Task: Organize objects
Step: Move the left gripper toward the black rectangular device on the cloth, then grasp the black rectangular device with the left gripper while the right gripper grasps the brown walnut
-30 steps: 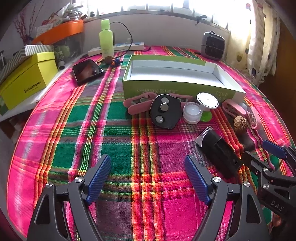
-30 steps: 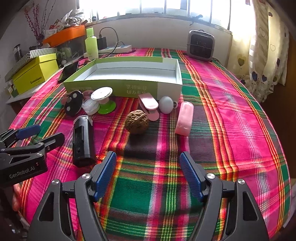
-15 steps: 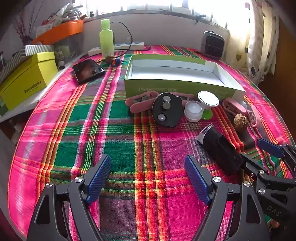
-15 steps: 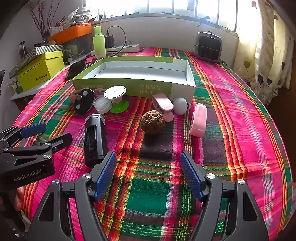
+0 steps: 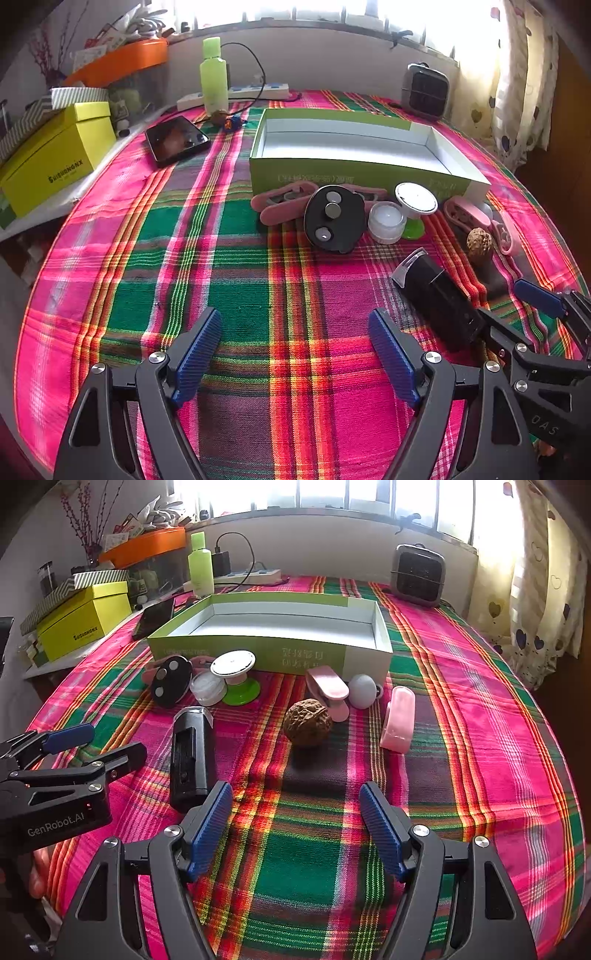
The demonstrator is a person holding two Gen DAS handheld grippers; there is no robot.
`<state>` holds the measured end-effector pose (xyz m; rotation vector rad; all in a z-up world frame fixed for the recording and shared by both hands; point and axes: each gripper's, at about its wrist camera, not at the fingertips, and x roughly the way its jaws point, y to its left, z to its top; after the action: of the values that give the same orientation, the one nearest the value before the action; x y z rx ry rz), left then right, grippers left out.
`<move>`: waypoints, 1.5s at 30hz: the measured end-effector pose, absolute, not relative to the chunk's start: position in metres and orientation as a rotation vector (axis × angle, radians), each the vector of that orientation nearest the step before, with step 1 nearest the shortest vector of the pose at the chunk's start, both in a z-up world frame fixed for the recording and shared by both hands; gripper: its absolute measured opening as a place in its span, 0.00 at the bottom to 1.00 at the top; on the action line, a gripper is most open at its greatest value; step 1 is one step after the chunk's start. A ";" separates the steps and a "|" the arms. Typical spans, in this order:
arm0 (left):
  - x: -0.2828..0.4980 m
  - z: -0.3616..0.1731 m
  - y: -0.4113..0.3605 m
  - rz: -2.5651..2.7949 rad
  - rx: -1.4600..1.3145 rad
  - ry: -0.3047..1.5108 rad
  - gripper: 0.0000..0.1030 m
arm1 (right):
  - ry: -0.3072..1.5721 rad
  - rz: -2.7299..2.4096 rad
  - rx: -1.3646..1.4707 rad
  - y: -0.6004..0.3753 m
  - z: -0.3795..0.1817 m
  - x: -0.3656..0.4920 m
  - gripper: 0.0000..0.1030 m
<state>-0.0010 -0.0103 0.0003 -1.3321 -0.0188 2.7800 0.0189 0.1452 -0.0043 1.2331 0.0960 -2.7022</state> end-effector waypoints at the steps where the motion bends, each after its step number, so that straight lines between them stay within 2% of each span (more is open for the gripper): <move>1: -0.001 0.001 -0.012 2.778 -1.332 -0.034 0.79 | 0.086 -2.685 1.225 0.144 -0.004 0.020 0.70; 13: 0.004 0.007 -0.023 2.726 -1.332 -0.153 0.79 | 0.060 -2.530 1.161 0.126 -0.002 0.027 0.69; 28: 0.011 0.024 0.010 2.607 -1.227 -0.112 0.78 | -0.040 -2.650 1.168 0.173 0.003 0.026 0.70; 39: 0.003 0.010 0.034 2.587 -1.269 0.016 0.60 | -0.060 -2.680 1.179 0.189 0.003 0.025 0.70; 45: 0.001 0.006 0.038 2.613 -1.268 0.046 0.56 | -0.058 -2.677 1.178 0.192 0.003 0.024 0.70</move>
<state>0.0008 0.0381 0.0062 -1.2685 0.0463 2.6128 0.0239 0.1915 0.0030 1.1785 -0.0584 -2.6775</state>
